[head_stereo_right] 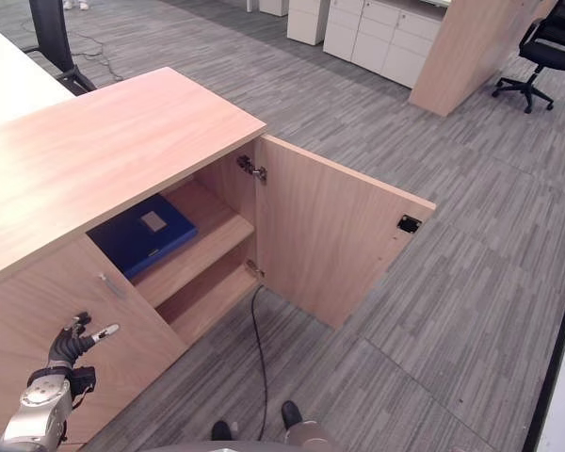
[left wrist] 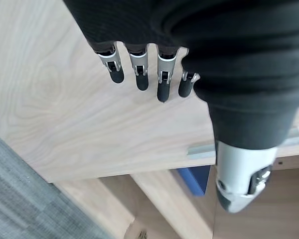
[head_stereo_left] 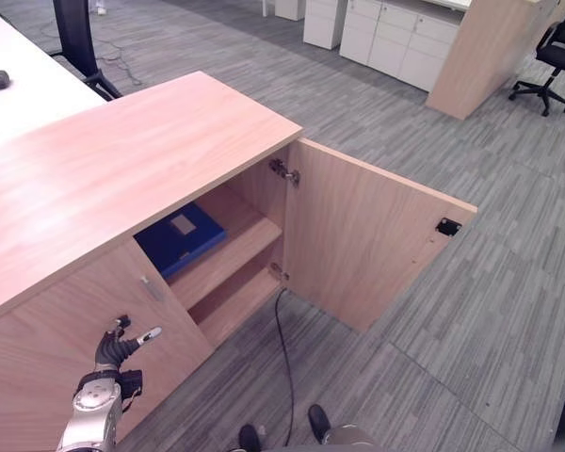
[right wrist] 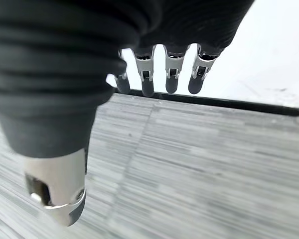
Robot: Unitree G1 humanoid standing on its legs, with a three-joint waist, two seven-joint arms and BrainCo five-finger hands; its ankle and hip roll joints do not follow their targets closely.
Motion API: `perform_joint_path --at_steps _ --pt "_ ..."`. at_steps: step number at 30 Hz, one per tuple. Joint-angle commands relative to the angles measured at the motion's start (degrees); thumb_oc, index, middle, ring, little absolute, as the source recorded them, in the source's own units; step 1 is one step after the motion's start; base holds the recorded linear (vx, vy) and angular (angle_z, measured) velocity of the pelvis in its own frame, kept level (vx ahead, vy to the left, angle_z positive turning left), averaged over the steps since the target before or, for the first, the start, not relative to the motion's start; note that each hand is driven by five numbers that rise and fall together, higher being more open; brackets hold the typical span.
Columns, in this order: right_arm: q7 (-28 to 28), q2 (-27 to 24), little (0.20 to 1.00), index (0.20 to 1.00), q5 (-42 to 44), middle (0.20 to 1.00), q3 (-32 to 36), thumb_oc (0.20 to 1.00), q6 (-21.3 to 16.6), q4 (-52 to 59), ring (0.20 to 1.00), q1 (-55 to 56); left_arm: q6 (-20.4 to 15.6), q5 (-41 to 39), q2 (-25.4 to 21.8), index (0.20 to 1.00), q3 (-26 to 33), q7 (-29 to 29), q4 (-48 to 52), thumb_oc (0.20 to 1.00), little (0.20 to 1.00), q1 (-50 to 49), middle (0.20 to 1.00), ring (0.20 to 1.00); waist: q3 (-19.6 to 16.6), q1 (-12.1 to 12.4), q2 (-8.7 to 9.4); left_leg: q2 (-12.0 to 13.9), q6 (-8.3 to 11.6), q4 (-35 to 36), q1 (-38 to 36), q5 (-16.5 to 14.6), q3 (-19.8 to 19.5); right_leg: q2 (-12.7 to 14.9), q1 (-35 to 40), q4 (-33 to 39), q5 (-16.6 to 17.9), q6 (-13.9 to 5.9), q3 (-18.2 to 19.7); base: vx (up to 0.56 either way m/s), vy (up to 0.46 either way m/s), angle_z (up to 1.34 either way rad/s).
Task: Put the empty folder in the office cabinet
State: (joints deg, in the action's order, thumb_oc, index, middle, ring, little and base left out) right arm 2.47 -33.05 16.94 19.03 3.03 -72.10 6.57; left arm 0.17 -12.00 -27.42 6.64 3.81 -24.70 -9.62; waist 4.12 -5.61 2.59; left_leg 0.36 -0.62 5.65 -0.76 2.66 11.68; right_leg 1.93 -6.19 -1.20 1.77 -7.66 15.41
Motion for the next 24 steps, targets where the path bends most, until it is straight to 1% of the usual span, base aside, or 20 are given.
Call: perform_joint_path --at_steps 1,4,7,9,14,16,18,21,23,24 --pt "1.9 -4.25 1.0 1.0 1.32 1.0 0.36 1.0 -2.31 -4.66 1.0 -1.47 -4.17 -1.82 -2.84 1.0 0.05 -5.29 -0.32 1.0 1.0 0.75 1.0 1.0 -1.81 0.63 0.95 -3.1 -1.58 -3.55 1.22 -7.49 -2.64 1.51 -2.56 3.92 5.57 -4.93 -2.84 0.01 -0.011 0.19" --pt "1.27 -9.49 1.0 1.0 1.94 1.0 2.86 1.0 -2.91 -6.13 1.0 -2.38 -4.28 -4.51 -3.3 1.0 -2.61 -9.31 -2.82 1.0 1.0 -0.08 1.0 1.0 -1.78 0.58 0.47 -3.02 -1.4 -3.17 1.01 -7.46 -2.84 1.38 -2.06 4.43 5.56 -4.87 -3.46 0.01 -0.015 0.11" --pt "1.44 -12.96 1.0 1.0 2.05 1.0 4.29 1.0 -3.4 -7.14 1.0 -3.54 -3.49 -2.86 -4.43 1.0 -5.28 -11.59 -7.28 1.0 1.0 -0.11 1.0 1.0 -2.07 0.33 0.03 -2.74 -1.16 -2.69 0.7 -7.36 -2.77 1.26 -1.54 4.73 5.28 -4.76 -3.95 0.01 -0.014 0.07" --pt "1.75 -15.38 1.0 1.0 1.98 1.0 5.14 1.0 -3.68 -7.16 1.0 -4.23 -3.23 -0.77 -4.35 1.0 -6.95 -11.95 -13.05 1.0 1.0 1.18 1.0 1.0 -2.29 0.02 -0.3 -2.53 -0.92 -2.23 0.41 -7.19 -2.87 1.04 -1.18 4.86 5.0 -4.55 -4.31 0.01 -0.022 0.06" --pt "3.19 -20.11 1.0 1.0 1.28 1.0 6.57 1.0 -4.21 -5.5 1.0 -5.33 -2.89 1.28 -2.63 1.0 -8.19 -10.43 -24.21 1.0 1.0 3.56 1.0 1.0 -2.83 -0.48 -0.62 -2.04 -0.46 -1.84 0.09 -6.9 -3.18 0.53 -0.58 4.97 4.2 -3.93 -4.71 0.01 -0.012 0.01" --pt "3.82 -20.95 1.0 1.0 1.23 1.0 6.31 1.0 -4.35 -4.82 1.0 -6.33 -2.69 1.41 -1.92 1.0 -8.66 -10.25 -26.72 1.0 1.0 3.99 1.0 1.0 -2.93 -0.49 -0.71 -1.88 -0.35 -1.7 0.0 -6.8 -3.27 0.32 -0.4 5.04 4.04 -3.68 -4.83 0.0 -0.015 0.0" --pt "5.27 -21.09 1.0 1.0 0.36 1.0 6.26 1.0 -4.79 -0.19 1.0 -6.25 -2.64 2.29 -0.95 1.0 -8.75 -9.9 -30.12 1.0 1.0 4.06 1.0 1.0 -3.1 -0.73 -0.8 -1.71 -0.19 -1.54 -0.13 -6.66 -3.13 0.13 -0.23 5.16 4.05 -3.5 -4.97 0.0 0.0 0.0" --pt "6.22 -22.24 1.0 1.0 0.69 1.0 6.55 1.0 -5.52 0.8 1.0 -7.17 -2.5 3.4 0.19 1.0 -9.75 -9.91 -33.98 1.0 1.0 4.56 1.0 1.0 -3.4 -0.51 -1.04 -1.46 0.01 -1.49 -0.17 -6.55 -3.27 -0.09 0.14 5.34 3.66 -3.15 -5.07 0.0 0.0 0.0" --pt "7.66 -22.38 1.0 1.0 -0.62 1.0 5.94 1.0 -5.73 6.06 1.0 -7.19 -2.41 4.23 0.85 1.0 -10.09 -9.8 -36.23 1.0 1.0 4.56 1.0 1.0 -3.52 -0.68 -1.19 -1.33 0.12 -1.33 -0.19 -6.43 -3.22 -0.29 0.31 5.39 3.66 -2.91 -5.01 0.0 0.0 0.0" --pt "9.36 -21.78 1.0 1.0 -3.0 1.0 5.87 1.0 -5.08 14.55 1.0 -6.11 -2.12 5.51 1.34 1.0 -9.98 -9.75 -37.18 1.0 1.0 4.17 1.0 1.0 -3.55 -0.98 -1.31 -1.26 0.12 -1.28 -0.29 -6.45 -3.18 -0.39 0.47 5.42 3.72 -2.76 -5.05 0.0 0.0 0.0"
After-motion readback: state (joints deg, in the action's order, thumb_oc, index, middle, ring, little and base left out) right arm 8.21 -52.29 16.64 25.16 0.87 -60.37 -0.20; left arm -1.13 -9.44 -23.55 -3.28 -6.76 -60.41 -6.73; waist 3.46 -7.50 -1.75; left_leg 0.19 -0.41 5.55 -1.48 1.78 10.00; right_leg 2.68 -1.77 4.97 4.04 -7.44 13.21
